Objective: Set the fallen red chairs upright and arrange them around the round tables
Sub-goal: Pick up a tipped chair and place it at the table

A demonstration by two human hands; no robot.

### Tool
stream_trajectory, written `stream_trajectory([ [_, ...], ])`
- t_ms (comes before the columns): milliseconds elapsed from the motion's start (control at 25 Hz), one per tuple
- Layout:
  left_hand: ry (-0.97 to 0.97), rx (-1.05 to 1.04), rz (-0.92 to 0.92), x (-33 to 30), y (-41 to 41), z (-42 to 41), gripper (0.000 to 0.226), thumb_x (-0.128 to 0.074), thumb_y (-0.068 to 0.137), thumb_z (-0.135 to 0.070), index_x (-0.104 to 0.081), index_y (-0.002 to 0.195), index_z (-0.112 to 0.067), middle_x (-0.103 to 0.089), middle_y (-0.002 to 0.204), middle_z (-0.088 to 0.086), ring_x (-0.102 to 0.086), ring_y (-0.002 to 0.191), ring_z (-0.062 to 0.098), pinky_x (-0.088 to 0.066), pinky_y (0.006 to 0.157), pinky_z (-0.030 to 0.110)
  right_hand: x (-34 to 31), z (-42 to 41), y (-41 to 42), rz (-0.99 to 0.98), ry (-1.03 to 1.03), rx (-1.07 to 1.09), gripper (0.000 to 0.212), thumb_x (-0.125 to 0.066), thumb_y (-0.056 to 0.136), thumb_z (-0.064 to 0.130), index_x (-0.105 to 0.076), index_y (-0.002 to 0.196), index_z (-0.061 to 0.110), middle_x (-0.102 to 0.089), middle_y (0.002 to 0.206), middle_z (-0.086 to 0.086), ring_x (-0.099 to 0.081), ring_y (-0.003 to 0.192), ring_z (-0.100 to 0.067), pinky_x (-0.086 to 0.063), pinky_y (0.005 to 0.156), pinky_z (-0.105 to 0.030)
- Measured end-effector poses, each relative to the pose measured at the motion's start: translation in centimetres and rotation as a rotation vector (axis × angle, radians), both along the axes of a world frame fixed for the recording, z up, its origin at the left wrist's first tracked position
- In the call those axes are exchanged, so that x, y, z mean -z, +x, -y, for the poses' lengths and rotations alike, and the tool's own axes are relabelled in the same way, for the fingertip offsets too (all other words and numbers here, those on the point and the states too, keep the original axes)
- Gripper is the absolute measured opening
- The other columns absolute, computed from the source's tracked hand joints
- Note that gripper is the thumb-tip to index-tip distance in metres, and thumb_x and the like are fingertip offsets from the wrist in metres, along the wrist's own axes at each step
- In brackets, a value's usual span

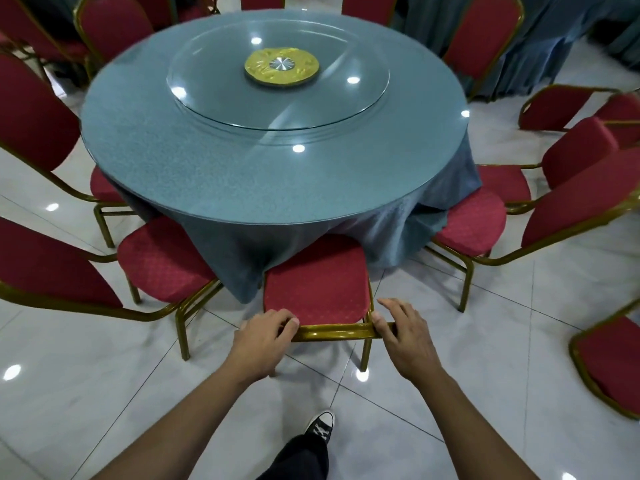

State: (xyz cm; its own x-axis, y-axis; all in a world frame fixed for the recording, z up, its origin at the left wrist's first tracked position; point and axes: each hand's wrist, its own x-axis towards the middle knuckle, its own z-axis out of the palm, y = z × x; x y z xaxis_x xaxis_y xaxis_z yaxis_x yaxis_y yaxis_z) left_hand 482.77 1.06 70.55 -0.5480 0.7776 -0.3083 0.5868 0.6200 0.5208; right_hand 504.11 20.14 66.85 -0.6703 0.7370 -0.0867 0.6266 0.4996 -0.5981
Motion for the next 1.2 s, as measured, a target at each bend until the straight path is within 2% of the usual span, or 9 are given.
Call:
stream_trajectory([
  [80, 0.066, 0.046, -0.005, -1.7, 0.3, -2.2, 0.024, -0.041, 0.100, -0.048, -0.059, 0.113, -0.039, -0.060, 0.107, -0.017, -0.054, 0.099, 0.007, -0.047, 0.097, 0.041, -0.4, 0.1, -0.2, -0.022, 0.017, 0.023, 0.056, -0.018, 0.095, 0.074, -0.048, 0.130, 0.041, -0.044, 0.122, 0.024, -0.042, 0.112, 0.001, -0.043, 0.104, -0.039],
  [160, 0.140, 0.104, -0.033, -3.2, 1.7, -5.6, 0.023, -0.044, 0.100, -0.045, -0.058, 0.117, -0.039, -0.059, 0.112, -0.017, -0.052, 0.103, 0.007, -0.044, 0.098, 0.037, -1.3, -0.9, 0.2, -0.038, 0.038, 0.099, 0.049, -0.023, 0.097, 0.069, -0.049, 0.128, 0.041, -0.044, 0.120, 0.025, -0.040, 0.110, 0.004, -0.045, 0.103, -0.036],
  [280, 0.221, 0.181, -0.025, -4.5, 3.3, -9.0, 0.019, -0.046, 0.100, -0.040, -0.058, 0.114, -0.038, -0.058, 0.113, -0.016, -0.050, 0.101, 0.008, -0.041, 0.095, 0.034, -2.5, -2.6, 0.9, -0.047, 0.020, 0.189, 0.037, -0.039, 0.100, 0.053, -0.049, 0.134, 0.040, -0.051, 0.133, 0.016, -0.040, 0.115, 0.004, -0.046, 0.104, -0.035],
  [400, 0.248, 0.278, -0.008, -5.0, 5.4, -13.4, 0.017, -0.047, 0.100, -0.038, -0.059, 0.113, -0.037, -0.059, 0.112, -0.016, -0.050, 0.098, 0.007, -0.040, 0.092, 0.031, -4.3, -5.6, 3.4, -0.079, 0.037, 0.314, 0.035, -0.049, 0.101, 0.042, -0.048, 0.136, 0.042, -0.050, 0.141, 0.013, -0.048, 0.124, -0.004, -0.048, 0.105, -0.036],
  [640, 0.251, 0.424, -0.005, -5.5, 11.6, -22.6, 0.020, -0.048, 0.099, -0.035, -0.060, 0.115, -0.035, -0.060, 0.113, -0.015, -0.048, 0.097, 0.006, -0.038, 0.088, 0.026, -7.3, -12.2, 9.7, -0.152, 0.040, 0.465, 0.036, -0.053, 0.101, 0.033, -0.052, 0.137, 0.031, -0.055, 0.136, 0.006, -0.053, 0.123, -0.012, -0.051, 0.102, -0.037],
  [800, 0.270, 0.453, 0.034, -6.2, 17.8, -30.4, 0.021, -0.050, 0.101, -0.033, -0.062, 0.118, -0.031, -0.061, 0.118, -0.013, -0.052, 0.109, 0.007, -0.044, 0.099, 0.031, -8.1, -19.0, 15.8, -0.186, 0.084, 0.490, 0.036, -0.053, 0.101, 0.029, -0.054, 0.137, 0.026, -0.056, 0.132, 0.006, -0.054, 0.117, -0.010, -0.049, 0.097, -0.029],
  [920, 0.247, 0.478, 0.050, -6.8, 23.7, -36.4, 0.022, -0.050, 0.102, -0.032, -0.062, 0.120, -0.028, -0.061, 0.122, -0.009, -0.053, 0.113, 0.008, -0.045, 0.102, 0.030, -8.3, -24.9, 21.0, -0.223, 0.098, 0.497, 0.033, -0.052, 0.101, 0.026, -0.056, 0.134, 0.028, -0.057, 0.126, 0.007, -0.054, 0.112, -0.008, -0.044, 0.090, -0.022],
  [1200, 0.249, 0.425, 0.065, -7.8, 34.6, -49.4, 0.022, -0.050, 0.102, -0.031, -0.061, 0.121, -0.029, -0.060, 0.122, -0.012, -0.053, 0.111, 0.007, -0.049, 0.101, 0.031, -8.7, -38.8, 30.2, -0.235, 0.093, 0.449, 0.031, -0.052, 0.101, 0.027, -0.055, 0.131, 0.034, -0.054, 0.122, 0.013, -0.053, 0.110, -0.005, -0.045, 0.089, -0.025],
])
